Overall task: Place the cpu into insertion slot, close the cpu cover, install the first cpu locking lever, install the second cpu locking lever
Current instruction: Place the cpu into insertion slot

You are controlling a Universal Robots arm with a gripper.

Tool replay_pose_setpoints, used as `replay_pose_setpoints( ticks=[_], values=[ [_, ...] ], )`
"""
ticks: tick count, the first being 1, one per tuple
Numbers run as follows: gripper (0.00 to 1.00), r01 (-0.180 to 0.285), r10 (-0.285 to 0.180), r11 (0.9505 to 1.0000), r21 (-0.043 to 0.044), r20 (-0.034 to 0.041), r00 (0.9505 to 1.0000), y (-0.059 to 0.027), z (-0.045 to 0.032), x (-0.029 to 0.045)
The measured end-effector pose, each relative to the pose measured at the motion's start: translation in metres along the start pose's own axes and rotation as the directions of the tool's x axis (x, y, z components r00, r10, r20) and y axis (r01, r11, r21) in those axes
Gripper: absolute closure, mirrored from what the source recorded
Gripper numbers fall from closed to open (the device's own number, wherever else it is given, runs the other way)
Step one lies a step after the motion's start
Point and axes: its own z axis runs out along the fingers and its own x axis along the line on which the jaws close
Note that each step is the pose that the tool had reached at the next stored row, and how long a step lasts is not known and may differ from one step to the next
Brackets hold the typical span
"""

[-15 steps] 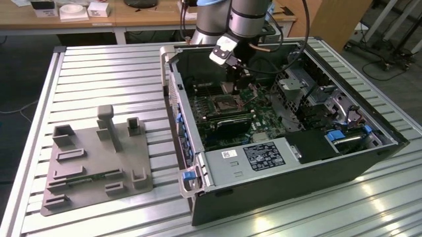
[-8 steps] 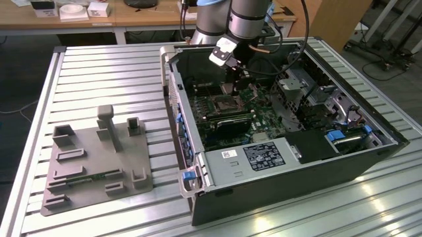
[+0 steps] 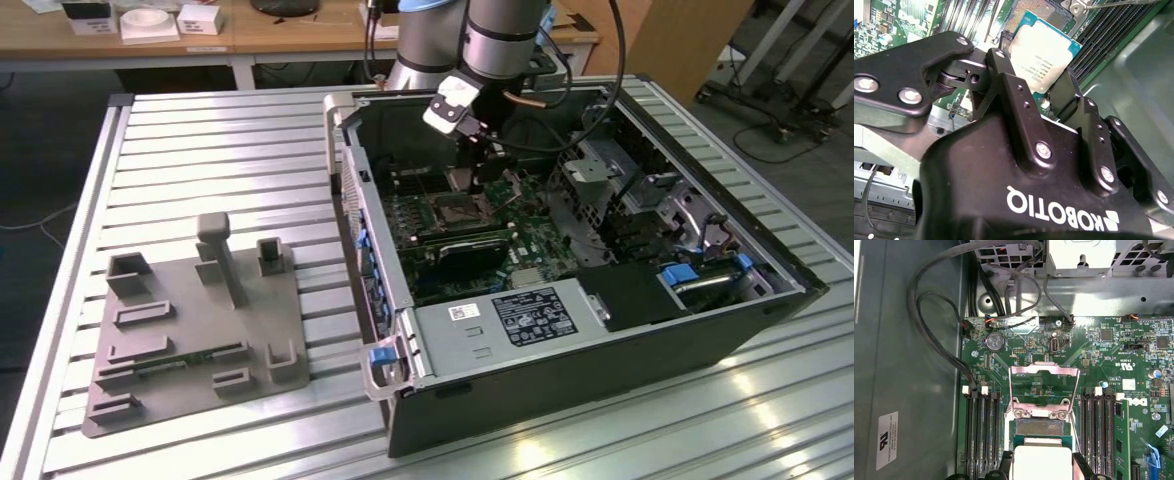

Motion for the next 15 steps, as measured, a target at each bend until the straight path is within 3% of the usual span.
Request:
replay_pose_setpoints(
  ticks=[3, 15],
  values=[
    [0.46, 0.000, 0.000, 1.0000, 0.0009, -0.0002, 1.0000, -0.0001, 0.0025, 0.0000],
    [0.46, 0.003, -0.003, 1.0000, 0.0092, -0.0001, 1.0000, -0.0008, 0.0241, 0.0007]
  ],
)
